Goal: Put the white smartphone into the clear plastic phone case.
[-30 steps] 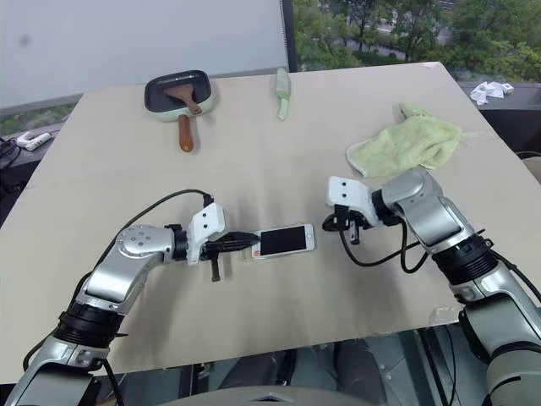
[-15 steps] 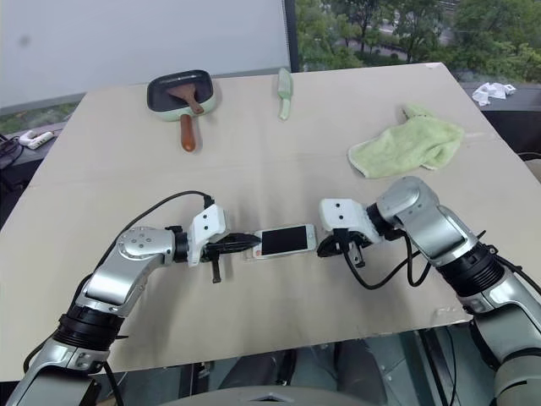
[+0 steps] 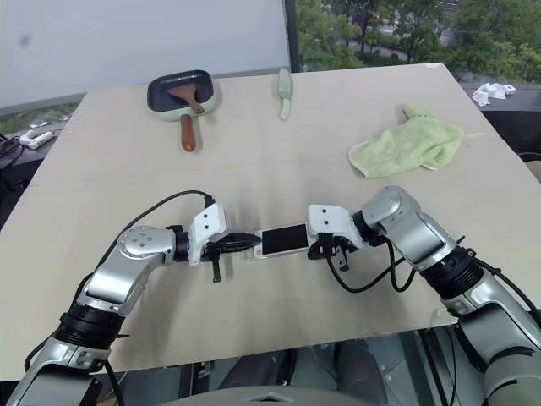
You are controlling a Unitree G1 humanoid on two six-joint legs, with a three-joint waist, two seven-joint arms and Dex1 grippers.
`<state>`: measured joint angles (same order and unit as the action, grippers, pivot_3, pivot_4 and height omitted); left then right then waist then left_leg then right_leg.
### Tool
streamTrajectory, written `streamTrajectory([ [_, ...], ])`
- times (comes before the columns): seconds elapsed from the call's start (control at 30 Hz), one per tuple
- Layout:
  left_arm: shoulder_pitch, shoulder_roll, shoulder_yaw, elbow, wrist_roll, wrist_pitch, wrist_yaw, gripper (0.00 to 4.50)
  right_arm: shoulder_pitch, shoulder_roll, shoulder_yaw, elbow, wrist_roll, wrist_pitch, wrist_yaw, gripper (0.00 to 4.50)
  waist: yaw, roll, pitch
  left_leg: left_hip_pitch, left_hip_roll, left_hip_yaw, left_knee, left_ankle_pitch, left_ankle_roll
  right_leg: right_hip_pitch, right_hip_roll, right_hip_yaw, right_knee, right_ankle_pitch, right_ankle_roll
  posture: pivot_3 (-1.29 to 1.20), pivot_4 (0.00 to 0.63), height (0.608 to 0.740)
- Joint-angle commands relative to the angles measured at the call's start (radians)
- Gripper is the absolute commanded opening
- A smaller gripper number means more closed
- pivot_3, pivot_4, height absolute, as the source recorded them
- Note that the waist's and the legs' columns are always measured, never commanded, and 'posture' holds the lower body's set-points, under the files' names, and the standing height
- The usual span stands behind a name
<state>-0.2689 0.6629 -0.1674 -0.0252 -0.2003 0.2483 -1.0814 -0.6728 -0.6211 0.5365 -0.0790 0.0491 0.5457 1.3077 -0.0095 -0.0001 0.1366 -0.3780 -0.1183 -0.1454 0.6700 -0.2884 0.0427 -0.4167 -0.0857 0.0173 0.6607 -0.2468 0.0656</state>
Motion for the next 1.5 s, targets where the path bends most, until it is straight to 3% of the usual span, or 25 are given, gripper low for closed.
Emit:
streamTrajectory([
  [0.03,0.031,0.006,-0.048,0.046,0.037,0.025,-0.007,0.00,-0.010,0.004,-0.028,-0.017,0.006,0.014,-0.018,0.07,0.000,0.000,0.000,0.000,0.000,0.000,0.000,0.000,0.000,0.000,0.000,0.000,0.000,0.000,0.000,0.00,0.150,0.740],
  [0.43,0.026,0.010,-0.013,0.027,0.015,0.029,-0.003,0.00,0.000,-0.076,-0.091,-0.096,0.097,0.070,0.034,0.07,0.000,0.000,0.000,0.000,0.000,0.000,0.000,0.000,0.000,0.000,0.000,0.000,0.000,0.000,0.000,0.00,0.150,0.740],
  [0.77,0.041,0.097,0.219,-0.203,-0.201,0.154,-0.012,0.00,-0.003,-0.179,-0.149,-0.055,0.083,0.048,0.006,0.07,-0.004,-0.004,0.005,-0.005,0.000,-0.001,-0.001,0.000,0.000,-0.005,0.000,0.000,-0.001,0.000,0.000,0.00,0.150,0.740],
  [0.97,0.166,0.188,0.313,-0.157,-0.179,0.093,-0.032,0.00,-0.020,-0.140,-0.161,0.019,0.062,0.010,-0.055,0.07,-0.004,-0.003,0.006,-0.005,0.000,0.000,-0.003,0.000,0.000,-0.005,0.000,0.000,-0.003,0.000,0.000,0.00,0.150,0.740],
  [1.2,0.232,0.150,0.252,-0.081,-0.132,-0.010,-0.037,0.00,-0.017,-0.102,-0.155,0.081,0.033,-0.028,-0.101,0.07,0.012,-0.004,0.008,-0.006,0.000,0.000,-0.002,0.000,0.000,-0.005,0.000,-0.001,-0.003,0.000,0.000,0.00,0.150,0.740],
  [1.5,0.120,0.088,0.146,0.073,-0.075,-0.075,-0.060,0.00,-0.024,-0.083,-0.131,0.056,0.022,-0.008,-0.094,0.07,0.019,-0.003,0.008,-0.005,0.000,0.000,-0.002,0.000,0.000,-0.005,0.000,-0.001,-0.002,0.000,0.000,0.00,0.150,0.740],
])
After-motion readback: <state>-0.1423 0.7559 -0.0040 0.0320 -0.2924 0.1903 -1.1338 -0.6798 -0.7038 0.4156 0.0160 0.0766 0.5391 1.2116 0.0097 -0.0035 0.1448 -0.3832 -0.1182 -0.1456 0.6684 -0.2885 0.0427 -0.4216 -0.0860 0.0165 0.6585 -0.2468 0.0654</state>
